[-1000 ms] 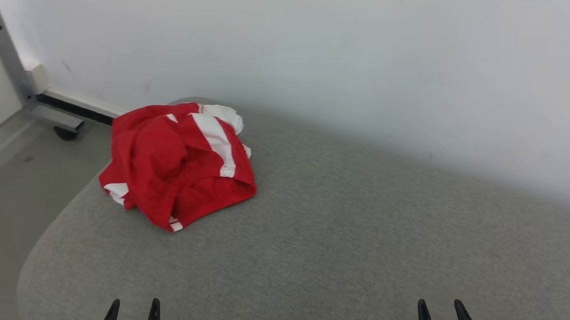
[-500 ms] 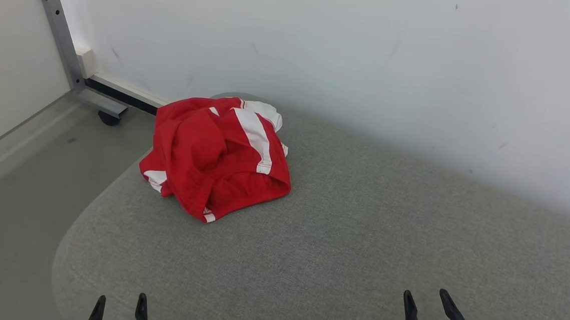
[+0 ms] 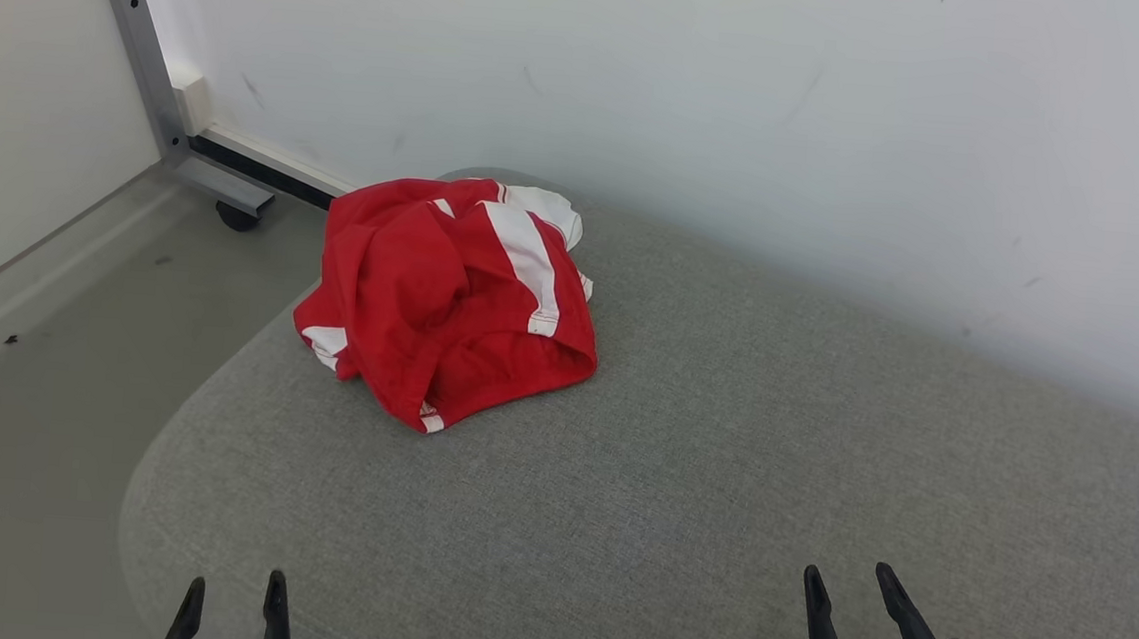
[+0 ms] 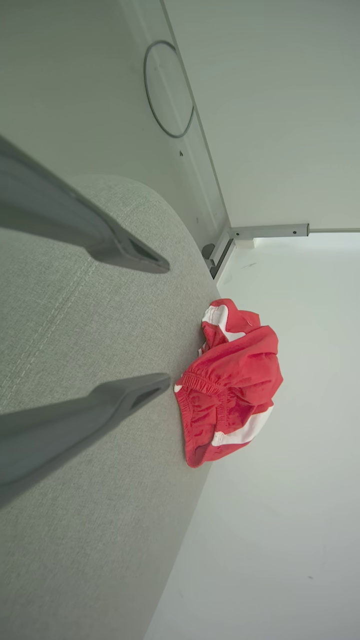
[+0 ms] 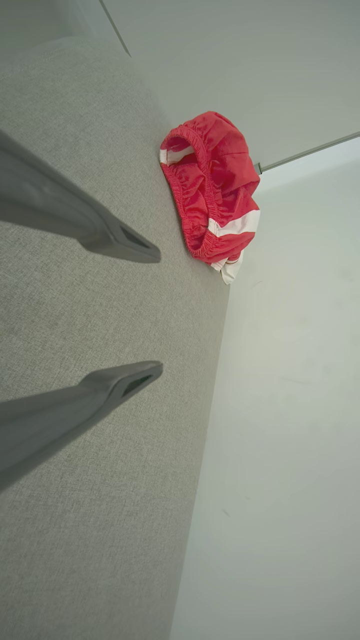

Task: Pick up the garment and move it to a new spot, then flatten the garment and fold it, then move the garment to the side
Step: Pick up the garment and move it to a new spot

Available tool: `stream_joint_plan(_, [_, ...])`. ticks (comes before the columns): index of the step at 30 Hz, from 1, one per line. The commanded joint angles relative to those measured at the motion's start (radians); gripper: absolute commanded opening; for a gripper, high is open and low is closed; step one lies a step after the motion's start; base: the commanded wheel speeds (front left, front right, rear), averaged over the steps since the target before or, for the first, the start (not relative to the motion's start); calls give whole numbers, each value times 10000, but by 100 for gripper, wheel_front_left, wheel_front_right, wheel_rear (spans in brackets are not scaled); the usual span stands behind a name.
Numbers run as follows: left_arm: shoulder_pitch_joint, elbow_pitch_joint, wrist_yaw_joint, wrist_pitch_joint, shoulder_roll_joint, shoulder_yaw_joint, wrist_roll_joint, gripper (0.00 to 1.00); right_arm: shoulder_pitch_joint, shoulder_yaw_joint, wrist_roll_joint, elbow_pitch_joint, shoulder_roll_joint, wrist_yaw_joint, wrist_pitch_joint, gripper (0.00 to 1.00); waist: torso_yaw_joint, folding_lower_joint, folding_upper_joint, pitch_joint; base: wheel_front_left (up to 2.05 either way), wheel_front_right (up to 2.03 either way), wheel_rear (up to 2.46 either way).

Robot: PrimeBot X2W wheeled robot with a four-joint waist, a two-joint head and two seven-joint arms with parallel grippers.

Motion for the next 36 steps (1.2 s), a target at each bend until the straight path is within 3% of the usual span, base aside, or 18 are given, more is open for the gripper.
stream_joint_plan(1, [-211,94,-23,-35,23,-41,23,100,-42,-31,-31,2,-24,-21,8,100,28,0,0,35,0,0,0])
stream_joint_plan(5, [-1219,859,-228,67,62,-178,-183,100,91,-140,-104,-106,-24,-21,58,100,126,0,0,183,0,0,0])
stream_joint_plan(9, [-2732,1755,-438,849,53,-105,-973,100,317,-299,-205,-359,-24,-21,230,100,254,0,0,471,0,0,0])
stream_joint_plan(13, [-4602,2544,-627,2130,205,-276,-1842,100,417,-428,-502,-918,-24,-21,484,100,239,0,0,1140,0,0,0])
stream_joint_plan(20, [-7628,3514,-691,5190,1044,351,-3739,100,44,-304,-1076,-2147,-30,-21,1059,100,-617,0,0,2662,0,0,0])
stream_joint_plan(23, [-8606,3560,-444,6399,1446,637,-4252,100,-81,-302,-1221,-2622,-64,-21,1189,100,-1003,0,0,3238,0,0,0])
stream_joint_plan(26, [-9260,3314,-124,6951,2035,848,-4202,100,-194,-224,-1282,-3141,-68,-21,1255,100,-1408,0,0,3840,0,0,0])
stream_joint_plan(30, [-9473,3244,149,7718,2446,955,-4314,100,-156,-291,-1301,-3505,-75,-21,1281,100,-1785,0,0,4239,0,0,0])
stream_joint_plan(36, [-9388,2805,955,9519,3014,1303,-4806,100,-44,-459,-1315,-3981,-92,-21,1303,100,-2273,0,0,4865,0,0,0])
